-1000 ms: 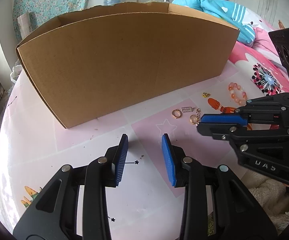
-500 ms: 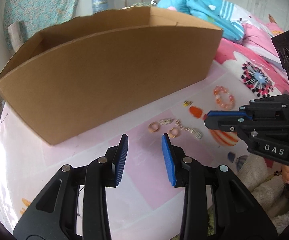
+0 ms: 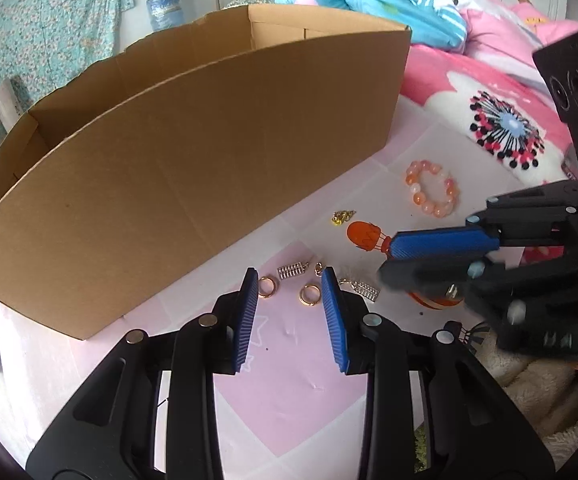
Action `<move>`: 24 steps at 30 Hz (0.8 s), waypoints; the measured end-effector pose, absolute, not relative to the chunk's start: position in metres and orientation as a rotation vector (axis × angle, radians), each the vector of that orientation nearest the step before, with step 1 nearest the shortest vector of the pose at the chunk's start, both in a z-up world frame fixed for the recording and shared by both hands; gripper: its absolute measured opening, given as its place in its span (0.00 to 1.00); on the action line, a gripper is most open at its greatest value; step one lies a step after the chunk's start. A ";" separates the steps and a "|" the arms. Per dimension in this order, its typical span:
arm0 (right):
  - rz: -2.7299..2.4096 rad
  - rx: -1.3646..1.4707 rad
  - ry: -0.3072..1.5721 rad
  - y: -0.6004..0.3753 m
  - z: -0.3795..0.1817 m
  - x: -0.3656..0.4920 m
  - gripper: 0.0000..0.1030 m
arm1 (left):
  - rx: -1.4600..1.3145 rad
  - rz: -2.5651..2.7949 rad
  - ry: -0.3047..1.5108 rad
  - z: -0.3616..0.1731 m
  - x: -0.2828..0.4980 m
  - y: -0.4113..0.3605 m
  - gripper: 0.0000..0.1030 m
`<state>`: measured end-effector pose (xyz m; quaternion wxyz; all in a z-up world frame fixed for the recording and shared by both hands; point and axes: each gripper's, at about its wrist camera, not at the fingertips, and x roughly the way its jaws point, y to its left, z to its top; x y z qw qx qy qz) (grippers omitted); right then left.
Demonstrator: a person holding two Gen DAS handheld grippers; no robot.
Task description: Organize jewelry
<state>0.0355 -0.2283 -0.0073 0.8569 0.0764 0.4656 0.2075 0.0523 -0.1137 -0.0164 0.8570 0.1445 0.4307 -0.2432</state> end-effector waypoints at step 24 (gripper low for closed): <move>0.351 -0.048 0.973 -0.209 -0.013 0.053 0.08 | 0.324 -0.478 0.931 -0.024 0.063 -0.099 0.21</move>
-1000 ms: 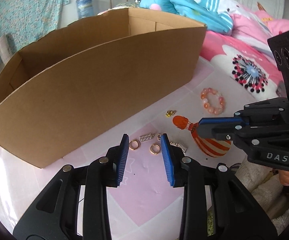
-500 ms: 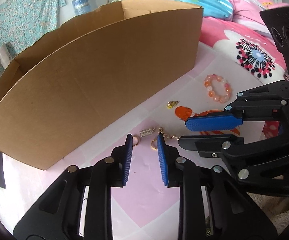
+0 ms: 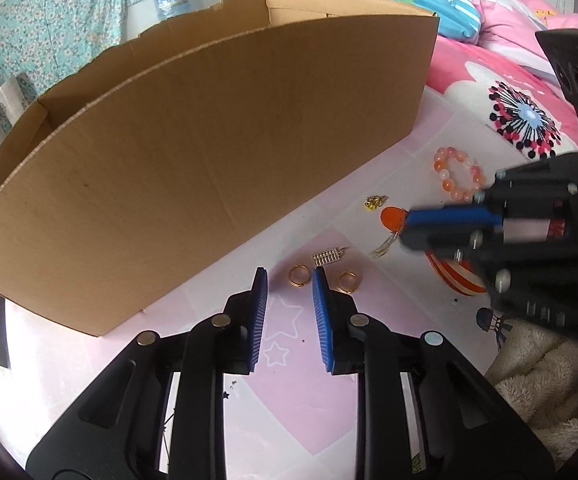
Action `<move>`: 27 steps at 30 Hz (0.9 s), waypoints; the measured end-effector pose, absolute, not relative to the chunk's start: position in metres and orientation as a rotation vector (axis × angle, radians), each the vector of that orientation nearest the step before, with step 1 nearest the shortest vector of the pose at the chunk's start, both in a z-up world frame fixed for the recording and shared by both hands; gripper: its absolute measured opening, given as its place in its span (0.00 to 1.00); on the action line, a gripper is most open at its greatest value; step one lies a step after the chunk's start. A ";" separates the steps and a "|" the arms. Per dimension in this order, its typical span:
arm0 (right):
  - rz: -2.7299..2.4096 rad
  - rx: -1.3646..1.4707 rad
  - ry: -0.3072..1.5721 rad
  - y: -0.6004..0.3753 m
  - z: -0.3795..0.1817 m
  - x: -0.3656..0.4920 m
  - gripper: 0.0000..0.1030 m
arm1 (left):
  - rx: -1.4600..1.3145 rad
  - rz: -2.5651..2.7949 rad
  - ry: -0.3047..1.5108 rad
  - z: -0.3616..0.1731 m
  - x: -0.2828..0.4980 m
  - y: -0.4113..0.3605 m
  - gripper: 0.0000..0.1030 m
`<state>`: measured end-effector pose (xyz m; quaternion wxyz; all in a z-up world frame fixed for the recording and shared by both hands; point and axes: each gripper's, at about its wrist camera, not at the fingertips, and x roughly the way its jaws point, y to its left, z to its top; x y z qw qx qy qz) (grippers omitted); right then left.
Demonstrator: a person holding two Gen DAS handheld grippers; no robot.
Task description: Organize jewelry
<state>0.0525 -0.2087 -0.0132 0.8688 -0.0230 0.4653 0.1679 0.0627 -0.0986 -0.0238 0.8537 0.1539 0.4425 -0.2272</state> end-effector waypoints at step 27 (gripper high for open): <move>0.454 0.063 0.927 -0.209 0.001 0.044 0.11 | 0.292 -0.526 0.949 -0.023 0.067 -0.088 0.09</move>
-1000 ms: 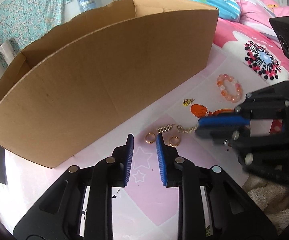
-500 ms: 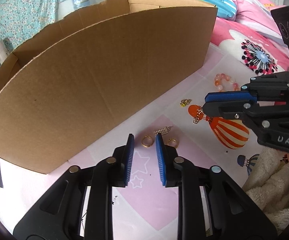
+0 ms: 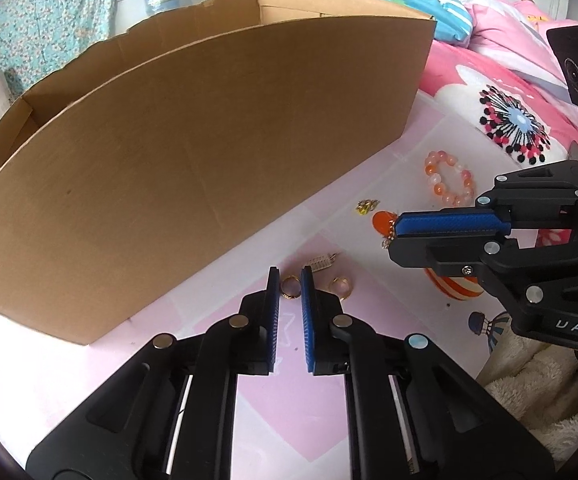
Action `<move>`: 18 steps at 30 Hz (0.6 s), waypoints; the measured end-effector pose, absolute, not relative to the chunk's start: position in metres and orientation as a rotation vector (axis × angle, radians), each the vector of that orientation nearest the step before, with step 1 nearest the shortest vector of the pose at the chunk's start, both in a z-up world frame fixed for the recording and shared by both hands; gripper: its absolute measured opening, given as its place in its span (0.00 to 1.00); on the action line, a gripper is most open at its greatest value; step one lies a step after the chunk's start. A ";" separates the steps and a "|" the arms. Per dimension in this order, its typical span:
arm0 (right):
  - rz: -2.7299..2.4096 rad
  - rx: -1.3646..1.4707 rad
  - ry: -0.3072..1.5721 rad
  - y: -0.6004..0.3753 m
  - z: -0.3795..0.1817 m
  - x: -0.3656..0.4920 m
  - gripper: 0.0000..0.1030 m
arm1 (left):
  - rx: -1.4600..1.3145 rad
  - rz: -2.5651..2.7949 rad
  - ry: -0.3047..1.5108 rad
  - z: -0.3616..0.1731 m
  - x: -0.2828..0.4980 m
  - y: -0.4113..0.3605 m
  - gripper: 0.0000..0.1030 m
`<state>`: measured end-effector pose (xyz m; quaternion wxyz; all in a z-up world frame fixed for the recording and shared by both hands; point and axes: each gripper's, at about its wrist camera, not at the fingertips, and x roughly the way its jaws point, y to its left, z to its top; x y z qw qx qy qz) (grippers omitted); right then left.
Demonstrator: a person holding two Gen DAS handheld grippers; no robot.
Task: Organize jewelry
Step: 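Lift the gold ring with the left gripper while the right gripper pinches the gold chain charm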
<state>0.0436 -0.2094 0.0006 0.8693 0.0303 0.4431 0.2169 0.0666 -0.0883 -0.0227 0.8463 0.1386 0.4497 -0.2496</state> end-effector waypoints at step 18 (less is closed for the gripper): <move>0.506 -0.114 0.927 -0.174 -0.013 0.061 0.20 | 0.253 -0.450 0.952 -0.024 0.066 -0.066 0.09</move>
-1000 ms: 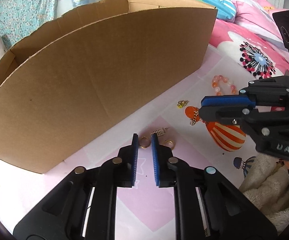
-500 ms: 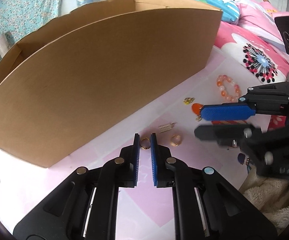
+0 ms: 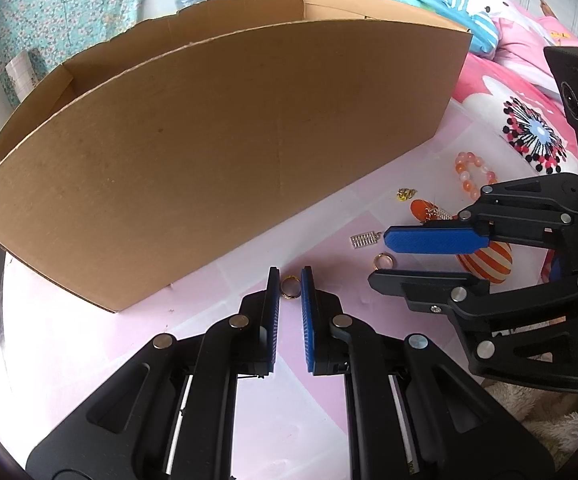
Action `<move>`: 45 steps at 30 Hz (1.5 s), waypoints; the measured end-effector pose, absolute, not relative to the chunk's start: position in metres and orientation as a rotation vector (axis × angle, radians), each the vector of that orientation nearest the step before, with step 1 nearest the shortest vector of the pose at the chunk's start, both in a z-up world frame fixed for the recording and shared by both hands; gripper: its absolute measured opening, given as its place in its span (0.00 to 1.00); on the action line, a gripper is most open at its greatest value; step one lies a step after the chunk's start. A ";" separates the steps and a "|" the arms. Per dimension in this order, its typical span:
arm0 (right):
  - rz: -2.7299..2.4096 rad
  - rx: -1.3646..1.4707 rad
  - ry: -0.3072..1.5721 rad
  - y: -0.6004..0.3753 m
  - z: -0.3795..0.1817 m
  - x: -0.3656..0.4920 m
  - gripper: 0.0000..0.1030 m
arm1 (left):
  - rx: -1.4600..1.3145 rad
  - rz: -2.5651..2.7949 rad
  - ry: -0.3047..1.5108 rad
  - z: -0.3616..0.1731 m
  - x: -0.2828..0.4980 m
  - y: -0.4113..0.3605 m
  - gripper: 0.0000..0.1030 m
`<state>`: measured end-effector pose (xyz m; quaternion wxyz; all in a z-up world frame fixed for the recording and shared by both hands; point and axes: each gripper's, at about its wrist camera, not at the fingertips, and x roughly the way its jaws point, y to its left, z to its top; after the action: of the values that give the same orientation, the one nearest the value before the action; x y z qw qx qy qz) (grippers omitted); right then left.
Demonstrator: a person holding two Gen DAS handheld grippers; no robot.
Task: Organize jewelry
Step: 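Lift the gold ring with the left gripper while the right gripper pinches the gold chain charm, then carry the gold ring into the box and open the left gripper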
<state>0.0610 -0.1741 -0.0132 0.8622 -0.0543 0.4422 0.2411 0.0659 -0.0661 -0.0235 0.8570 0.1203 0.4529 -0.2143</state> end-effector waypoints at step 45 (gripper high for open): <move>0.635 -0.222 0.975 -0.195 -0.003 0.058 0.20 | 0.231 -0.404 0.907 -0.008 0.038 -0.053 0.09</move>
<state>0.0581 -0.1949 -0.0027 0.8297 -0.1048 0.4594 0.2993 0.0381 -0.0533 -0.0081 0.8730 0.1104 0.4340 -0.1934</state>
